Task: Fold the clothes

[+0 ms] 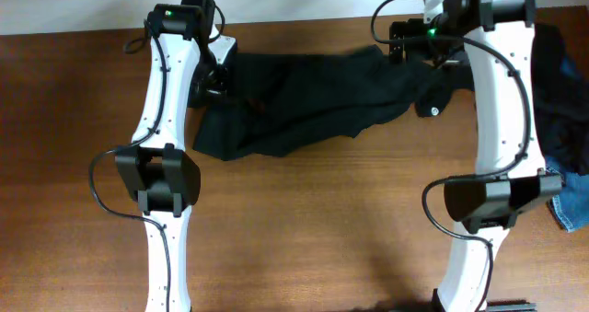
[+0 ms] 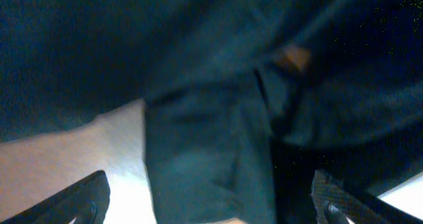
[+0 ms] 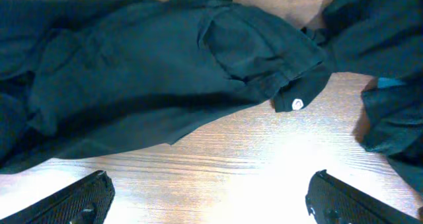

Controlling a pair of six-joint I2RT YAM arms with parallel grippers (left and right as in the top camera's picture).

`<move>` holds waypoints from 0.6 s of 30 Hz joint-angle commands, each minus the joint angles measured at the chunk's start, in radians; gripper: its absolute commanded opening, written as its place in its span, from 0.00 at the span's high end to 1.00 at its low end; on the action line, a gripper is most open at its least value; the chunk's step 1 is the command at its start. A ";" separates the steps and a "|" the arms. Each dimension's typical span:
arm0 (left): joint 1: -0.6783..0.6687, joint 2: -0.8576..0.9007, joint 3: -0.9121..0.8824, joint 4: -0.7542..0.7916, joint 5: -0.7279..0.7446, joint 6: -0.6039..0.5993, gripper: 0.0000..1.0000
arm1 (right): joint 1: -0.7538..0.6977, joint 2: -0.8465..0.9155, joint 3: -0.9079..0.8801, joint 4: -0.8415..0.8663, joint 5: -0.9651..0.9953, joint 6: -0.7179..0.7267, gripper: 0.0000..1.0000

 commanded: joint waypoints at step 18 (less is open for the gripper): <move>0.084 -0.005 -0.259 0.073 0.084 -0.012 0.11 | -0.004 0.031 0.016 0.004 -0.037 -0.082 0.01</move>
